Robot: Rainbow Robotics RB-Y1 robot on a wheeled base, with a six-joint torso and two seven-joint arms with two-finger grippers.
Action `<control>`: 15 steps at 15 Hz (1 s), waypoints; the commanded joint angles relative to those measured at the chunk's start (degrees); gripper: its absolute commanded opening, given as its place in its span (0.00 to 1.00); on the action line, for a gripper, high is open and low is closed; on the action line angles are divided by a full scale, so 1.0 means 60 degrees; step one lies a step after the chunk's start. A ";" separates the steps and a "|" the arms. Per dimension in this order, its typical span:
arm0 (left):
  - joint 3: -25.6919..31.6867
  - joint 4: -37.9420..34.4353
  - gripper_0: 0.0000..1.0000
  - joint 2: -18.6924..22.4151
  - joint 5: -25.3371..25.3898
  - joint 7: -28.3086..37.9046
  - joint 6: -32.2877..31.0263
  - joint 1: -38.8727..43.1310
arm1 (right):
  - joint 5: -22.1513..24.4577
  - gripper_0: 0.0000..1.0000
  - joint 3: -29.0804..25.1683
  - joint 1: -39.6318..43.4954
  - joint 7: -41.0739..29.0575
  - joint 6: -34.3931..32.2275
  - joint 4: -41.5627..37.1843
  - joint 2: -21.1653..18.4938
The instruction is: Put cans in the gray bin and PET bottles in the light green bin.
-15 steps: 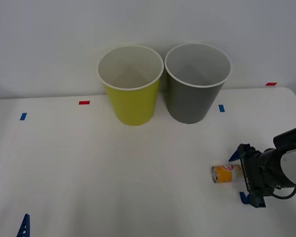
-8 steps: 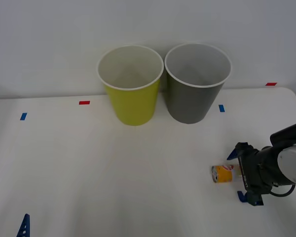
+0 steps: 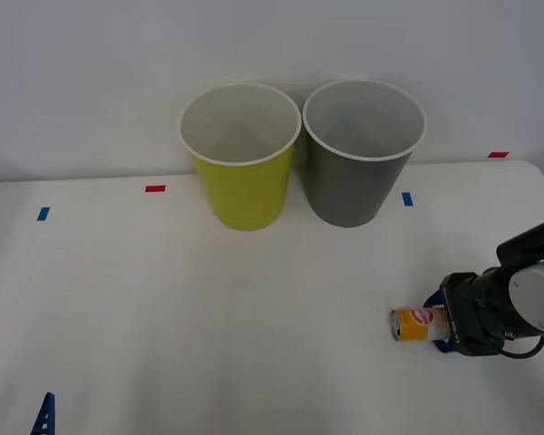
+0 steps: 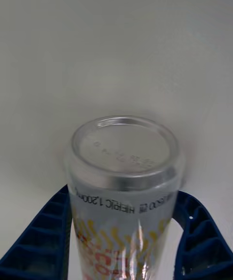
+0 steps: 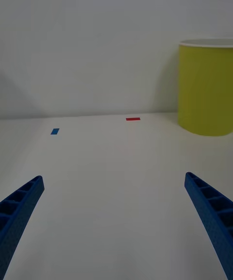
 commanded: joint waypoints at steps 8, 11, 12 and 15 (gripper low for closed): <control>0.0000 0.0000 1.00 0.0000 0.0000 0.0000 0.0000 0.0000 | 0.0237 0.01 -0.0001 0.0101 0.0888 0.0010 0.0003 0.0013; 0.0000 0.0000 1.00 0.0000 0.0000 0.0000 0.0000 0.0000 | 0.1028 0.00 -0.0396 0.0438 0.3275 0.0025 -0.0334 0.0335; 0.0000 0.0000 1.00 0.0000 0.0000 0.0000 0.0000 0.0000 | 0.1423 0.00 -0.0543 0.0629 0.4066 0.0025 -0.0656 0.0467; 0.0000 0.0000 1.00 0.0000 0.0000 0.0000 0.0000 0.0000 | 0.2258 0.00 -0.1363 0.1288 0.6366 0.0494 -0.1857 0.1097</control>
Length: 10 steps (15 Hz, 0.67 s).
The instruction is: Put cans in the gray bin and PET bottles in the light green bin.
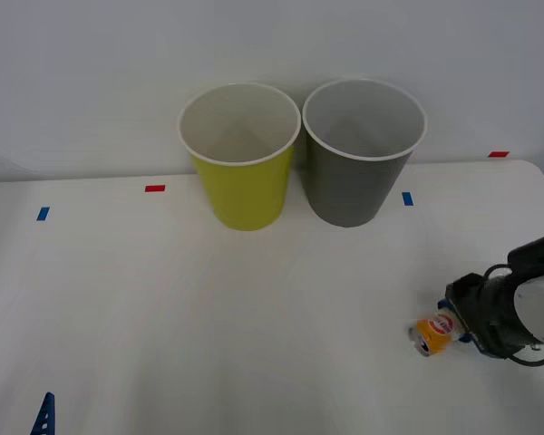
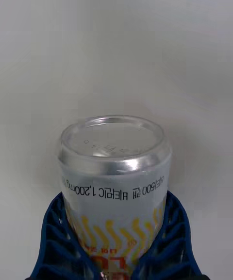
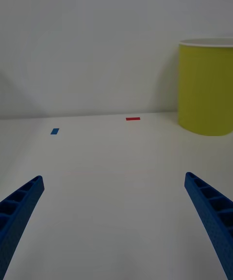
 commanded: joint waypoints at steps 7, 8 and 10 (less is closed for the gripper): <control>0.0000 0.0000 1.00 0.0000 0.0000 0.0000 0.0000 0.0000 | 0.2546 0.00 -0.1698 0.1900 0.5985 0.0736 -0.3573 0.2242; 0.0000 0.0000 1.00 0.0000 0.0000 0.0000 0.0000 0.0000 | 0.2883 0.00 -0.1698 0.2017 0.6732 0.0736 -0.3822 0.2447; 0.0000 0.0000 1.00 0.0000 0.0000 0.0000 0.0000 0.0000 | 0.3191 0.00 -0.1713 0.2120 0.7230 0.0736 -0.4277 0.2725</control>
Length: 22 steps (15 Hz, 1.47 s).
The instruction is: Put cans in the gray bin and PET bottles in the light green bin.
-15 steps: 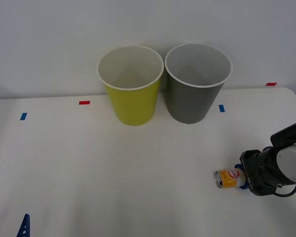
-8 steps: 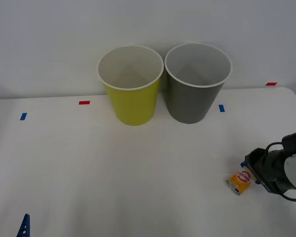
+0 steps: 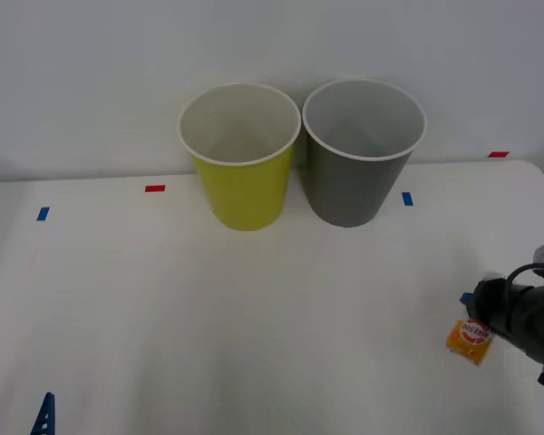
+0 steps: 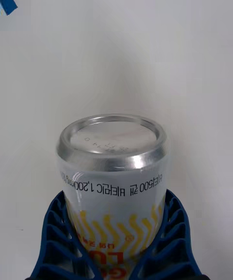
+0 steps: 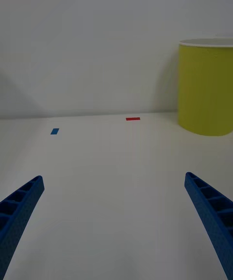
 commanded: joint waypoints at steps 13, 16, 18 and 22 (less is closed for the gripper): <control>0.0000 0.0000 1.00 0.0000 0.0000 0.0000 0.0000 0.0000 | 0.1933 0.00 0.0254 -0.1201 0.3015 -0.0015 -0.2143 0.1369; 0.0000 0.0000 1.00 0.0000 0.0000 0.0000 0.0000 0.0000 | 0.1977 0.00 0.0019 -0.1684 0.4567 -0.0352 -0.2172 0.1794; 0.0000 0.0000 1.00 0.0000 0.0000 0.0000 0.0000 0.0000 | 0.2021 0.00 -0.0113 -0.1919 0.5490 -0.0469 -0.2402 0.1955; 0.0000 0.0000 1.00 0.0000 0.0000 0.0000 0.0000 0.0000 | 0.2109 0.00 0.0107 -0.2051 0.5666 -0.0454 -0.2402 0.1925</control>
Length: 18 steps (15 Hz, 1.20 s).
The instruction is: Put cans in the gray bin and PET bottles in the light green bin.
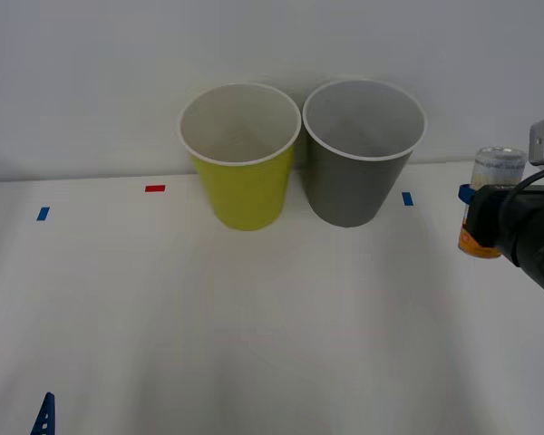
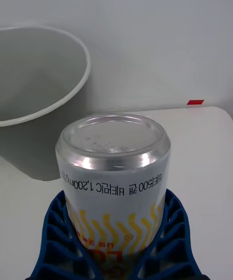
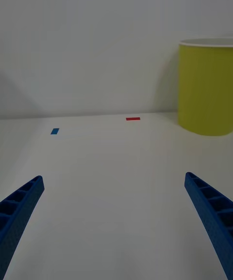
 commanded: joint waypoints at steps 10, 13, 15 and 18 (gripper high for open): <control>0.0000 0.0000 1.00 0.0000 0.0000 0.0000 0.0000 0.0000 | -0.2026 0.00 -0.0192 -0.2167 0.0519 -0.0957 -0.0007 0.0005; 0.0000 0.0000 1.00 0.0000 0.0000 0.0000 0.0000 0.0000 | -0.2963 0.00 -0.0368 -0.2635 0.0812 -0.2466 0.1043 -0.0317; 0.0000 0.0000 1.00 0.0000 0.0000 0.0000 0.0000 0.0000 | -0.3212 0.00 -0.0368 -0.2840 0.0973 -0.3374 0.1834 -0.0581; 0.0000 0.0000 1.00 0.0000 0.0000 0.0000 0.0000 0.0000 | -0.3403 0.00 -0.0133 -0.3295 0.1002 -0.4224 0.2977 -0.1035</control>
